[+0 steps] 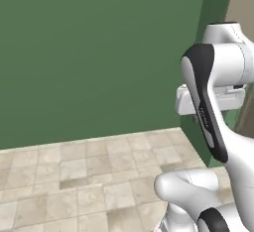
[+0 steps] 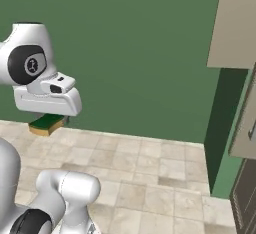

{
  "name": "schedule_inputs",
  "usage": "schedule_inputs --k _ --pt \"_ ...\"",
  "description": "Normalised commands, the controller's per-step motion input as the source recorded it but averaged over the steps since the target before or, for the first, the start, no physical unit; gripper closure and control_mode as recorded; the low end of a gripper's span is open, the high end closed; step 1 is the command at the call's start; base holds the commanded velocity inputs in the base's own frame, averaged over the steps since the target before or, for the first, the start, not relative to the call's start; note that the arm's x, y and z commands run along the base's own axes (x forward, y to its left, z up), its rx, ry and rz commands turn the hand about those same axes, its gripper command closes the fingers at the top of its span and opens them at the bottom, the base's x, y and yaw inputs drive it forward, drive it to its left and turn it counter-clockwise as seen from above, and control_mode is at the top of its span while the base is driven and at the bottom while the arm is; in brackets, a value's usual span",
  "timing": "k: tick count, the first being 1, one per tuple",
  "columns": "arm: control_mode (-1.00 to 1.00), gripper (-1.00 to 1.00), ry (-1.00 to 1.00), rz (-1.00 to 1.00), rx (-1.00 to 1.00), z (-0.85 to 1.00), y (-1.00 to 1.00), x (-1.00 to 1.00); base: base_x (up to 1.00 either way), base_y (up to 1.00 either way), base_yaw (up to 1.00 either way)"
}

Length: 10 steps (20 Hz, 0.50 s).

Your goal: Pick up the sponge and sponge from the sink, and place them back in the cabinet, and close the cabinet doors.

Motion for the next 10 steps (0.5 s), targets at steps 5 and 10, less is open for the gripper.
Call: schedule_inputs --k 5,10 --pt "1.00 1.00 0.00 0.00 0.00 0.00 0.00 0.00 0.85 0.25 0.01" --pt "1.00 1.00 0.00 0.00 0.00 0.00 0.00 0.00 0.85 0.25 0.00"
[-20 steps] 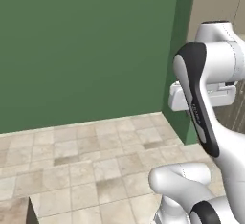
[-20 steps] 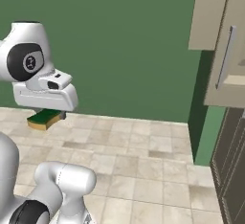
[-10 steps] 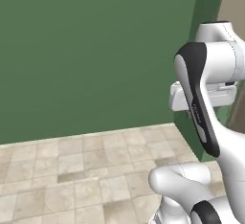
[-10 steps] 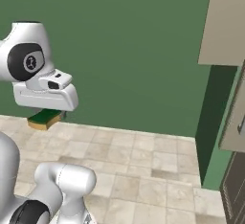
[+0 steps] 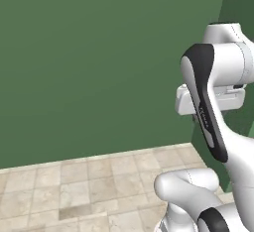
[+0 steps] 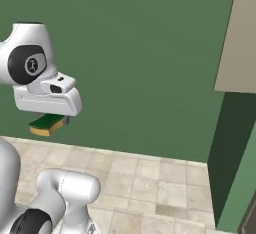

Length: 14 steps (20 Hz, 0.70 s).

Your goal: Pick up the sponge and sponge from the sink, and place them back in the cabinet, and close the cabinet doors.

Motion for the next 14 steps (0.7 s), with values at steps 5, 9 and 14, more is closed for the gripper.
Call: schedule_inputs --k 5,9,14 --pt "1.00 1.00 0.00 0.00 0.00 0.00 0.00 0.00 0.81 0.29 0.00" --pt "1.00 1.00 0.00 0.00 0.00 0.00 0.00 0.00 0.56 0.23 -0.02" --pt "1.00 1.00 0.00 0.00 0.00 0.00 0.00 0.00 0.03 0.02 -0.31"
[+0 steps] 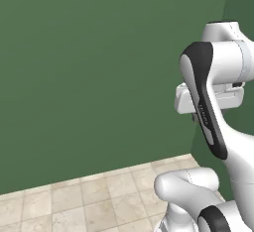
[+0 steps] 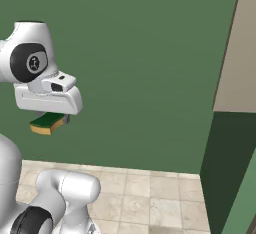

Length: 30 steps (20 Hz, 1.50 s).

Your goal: Pick up the sponge and sponge from the sink, and place them back in the cabinet, and close the cabinet doors.

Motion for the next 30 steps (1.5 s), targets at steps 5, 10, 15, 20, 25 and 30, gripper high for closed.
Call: schedule_inputs --k 5,10,15,20,25,30 --pt "1.00 1.00 0.00 0.00 0.00 0.00 0.00 0.00 -0.01 0.00 -0.48" --pt "1.00 1.00 0.00 0.00 0.00 0.00 0.00 0.00 -0.13 0.00 -0.52" --pt "1.00 1.00 0.00 0.00 0.00 0.00 0.00 0.00 -0.32 0.04 -0.48" --pt "1.00 1.00 0.00 0.00 0.00 0.00 0.00 0.00 -0.30 0.10 -0.50" --pt "1.00 1.00 0.00 0.00 0.00 0.00 0.00 0.00 -0.25 0.16 -0.51" --pt "1.00 1.00 0.00 0.00 0.00 0.00 0.00 0.00 -0.08 0.10 -0.50"
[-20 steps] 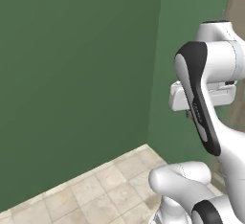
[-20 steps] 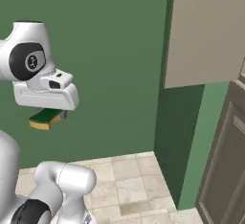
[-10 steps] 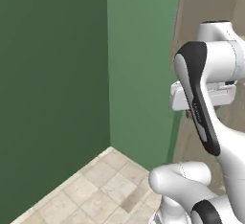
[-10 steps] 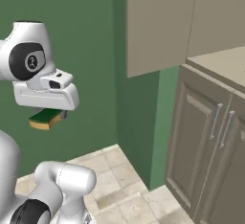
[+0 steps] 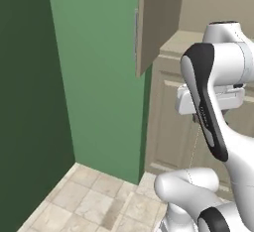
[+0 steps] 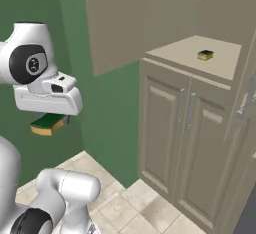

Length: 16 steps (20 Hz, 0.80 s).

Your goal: Pick up the sponge and sponge from the sink, and place them back in the cabinet, and close the cabinet doors.

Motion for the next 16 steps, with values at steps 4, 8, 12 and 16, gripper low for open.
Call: schedule_inputs --k 4,8,12,16 --pt "1.00 1.00 0.00 0.00 0.00 0.00 0.00 0.00 0.00 0.04 -0.48" --pt "1.00 1.00 0.00 0.00 0.00 0.00 0.00 0.00 0.09 0.12 -0.40" --pt "1.00 1.00 0.00 0.00 0.00 0.00 0.00 0.00 0.32 0.26 -0.32" --pt "1.00 1.00 0.00 0.00 0.00 0.00 0.00 0.00 0.39 0.34 -0.33"
